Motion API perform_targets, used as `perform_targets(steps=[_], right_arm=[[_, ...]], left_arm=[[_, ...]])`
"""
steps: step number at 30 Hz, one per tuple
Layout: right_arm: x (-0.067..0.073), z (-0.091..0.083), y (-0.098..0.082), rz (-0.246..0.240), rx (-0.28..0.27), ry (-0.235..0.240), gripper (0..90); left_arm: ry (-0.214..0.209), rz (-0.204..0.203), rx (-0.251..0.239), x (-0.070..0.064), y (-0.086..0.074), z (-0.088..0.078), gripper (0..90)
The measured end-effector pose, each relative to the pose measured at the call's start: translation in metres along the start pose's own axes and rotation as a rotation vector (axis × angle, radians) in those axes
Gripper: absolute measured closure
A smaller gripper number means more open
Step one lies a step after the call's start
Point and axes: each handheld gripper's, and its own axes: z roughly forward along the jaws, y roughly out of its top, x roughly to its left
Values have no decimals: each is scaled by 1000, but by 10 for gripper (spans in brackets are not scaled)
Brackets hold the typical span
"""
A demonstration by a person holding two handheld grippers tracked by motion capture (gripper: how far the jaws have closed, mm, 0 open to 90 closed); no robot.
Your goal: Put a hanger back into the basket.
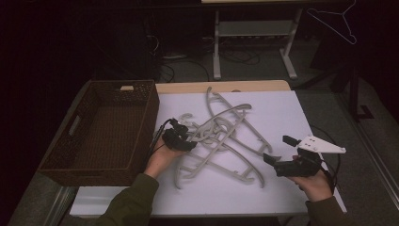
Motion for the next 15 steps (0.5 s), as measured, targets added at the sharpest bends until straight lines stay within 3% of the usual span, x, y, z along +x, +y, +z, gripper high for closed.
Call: perform_targets(steps=[15], right_arm=[[-1,0,0,5,-5,-1,0]], left_arm=[[-23,-51,18,1,-1,4,751]])
